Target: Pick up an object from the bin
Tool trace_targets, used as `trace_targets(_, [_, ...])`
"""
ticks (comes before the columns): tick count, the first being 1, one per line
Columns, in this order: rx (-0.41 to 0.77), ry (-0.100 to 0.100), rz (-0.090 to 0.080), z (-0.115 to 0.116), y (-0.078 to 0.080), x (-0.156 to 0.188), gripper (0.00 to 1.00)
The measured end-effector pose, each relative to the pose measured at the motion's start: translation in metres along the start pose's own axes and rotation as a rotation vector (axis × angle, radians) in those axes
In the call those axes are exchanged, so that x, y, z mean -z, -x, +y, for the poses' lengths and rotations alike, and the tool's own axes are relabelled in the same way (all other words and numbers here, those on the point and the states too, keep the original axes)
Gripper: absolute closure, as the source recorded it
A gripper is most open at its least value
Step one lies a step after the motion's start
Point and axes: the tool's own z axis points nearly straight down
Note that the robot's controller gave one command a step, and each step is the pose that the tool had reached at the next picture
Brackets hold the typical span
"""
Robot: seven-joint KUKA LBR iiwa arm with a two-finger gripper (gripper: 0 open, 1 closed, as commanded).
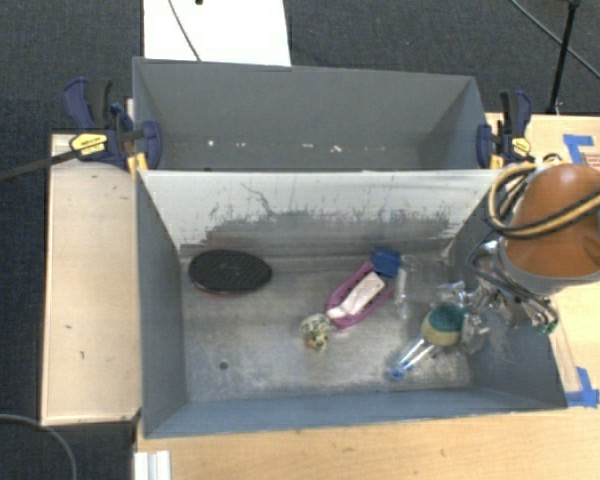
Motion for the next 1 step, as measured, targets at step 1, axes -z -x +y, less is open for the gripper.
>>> trace_targets(1, [0.001, -0.004, -0.003, -0.0066, -0.0182, 0.1257, 1.00])
